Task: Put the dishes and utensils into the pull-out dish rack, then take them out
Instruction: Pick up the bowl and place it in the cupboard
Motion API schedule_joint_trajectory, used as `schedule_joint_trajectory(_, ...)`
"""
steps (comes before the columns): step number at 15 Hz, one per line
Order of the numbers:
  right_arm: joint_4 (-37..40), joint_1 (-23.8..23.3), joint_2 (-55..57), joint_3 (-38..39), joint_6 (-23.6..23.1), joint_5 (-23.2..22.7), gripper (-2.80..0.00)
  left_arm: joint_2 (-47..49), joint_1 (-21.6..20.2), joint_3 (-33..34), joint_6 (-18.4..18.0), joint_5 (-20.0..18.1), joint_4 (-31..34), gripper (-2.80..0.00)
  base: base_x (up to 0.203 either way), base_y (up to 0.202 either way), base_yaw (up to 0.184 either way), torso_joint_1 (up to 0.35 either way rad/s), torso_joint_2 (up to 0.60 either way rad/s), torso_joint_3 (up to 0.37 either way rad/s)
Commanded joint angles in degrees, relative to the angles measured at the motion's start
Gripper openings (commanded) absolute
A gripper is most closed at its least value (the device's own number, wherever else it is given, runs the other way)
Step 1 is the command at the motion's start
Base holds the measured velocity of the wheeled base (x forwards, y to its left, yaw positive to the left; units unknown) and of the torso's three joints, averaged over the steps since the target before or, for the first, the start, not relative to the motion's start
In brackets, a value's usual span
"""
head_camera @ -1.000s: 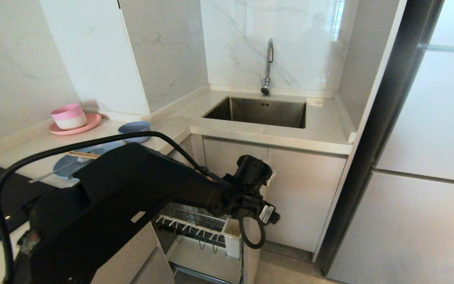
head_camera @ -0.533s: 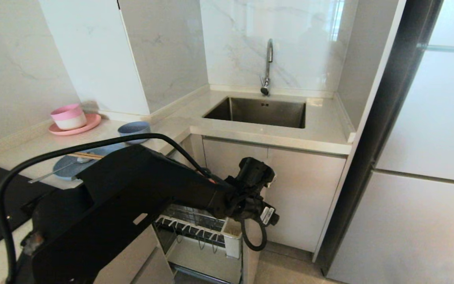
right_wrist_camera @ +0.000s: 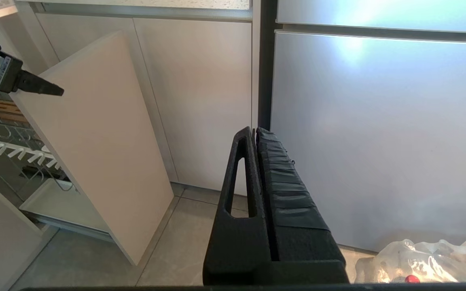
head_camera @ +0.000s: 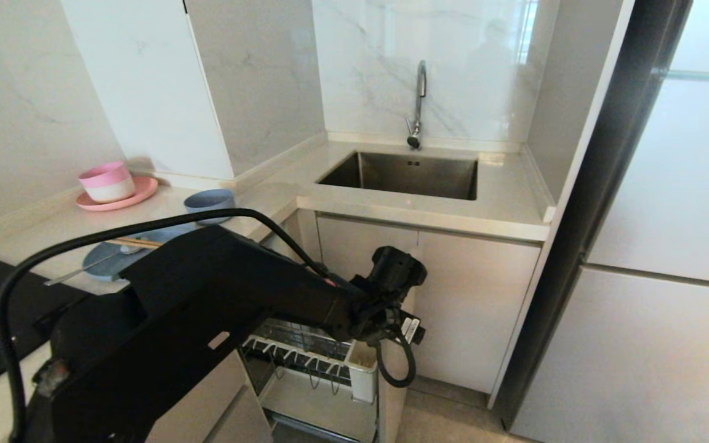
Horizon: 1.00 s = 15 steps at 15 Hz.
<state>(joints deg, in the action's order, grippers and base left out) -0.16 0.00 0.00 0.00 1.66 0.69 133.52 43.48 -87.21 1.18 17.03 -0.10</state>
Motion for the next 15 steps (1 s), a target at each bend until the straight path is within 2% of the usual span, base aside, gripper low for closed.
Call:
schedule_joint_trajectory(1,0.0,0.0,0.1,0.0,0.0,0.0,-2.80,-1.1,0.2,0.2,0.6,0.2,0.1,0.00,0.000,0.000,0.000,0.000,0.00,0.000)
schedule_joint_trajectory(4,0.0,0.0,0.1,0.0,0.0,0.0,-2.80,-5.8,1.1,1.8,2.5,0.3,0.2,0.00,0.000,0.000,0.000,0.000,0.00,0.000)
schedule_joint_trajectory(10,0.0,0.0,0.1,0.0,0.0,0.0,-2.80,-17.5,3.2,7.5,2.6,2.7,-0.1,0.00,0.000,0.000,0.000,0.000,0.00,0.000)
schedule_joint_trajectory(11,0.0,0.0,0.1,0.0,0.0,0.0,-2.80,-19.7,3.7,8.2,2.6,3.6,-0.1,-2.80,0.000,0.000,0.000,0.000,0.00,0.000)
schedule_joint_trajectory(15,0.0,0.0,0.1,0.0,0.0,0.0,-2.80,-28.9,7.2,11.9,2.5,11.2,0.2,-2.80,0.000,0.000,0.000,0.000,0.00,0.000)
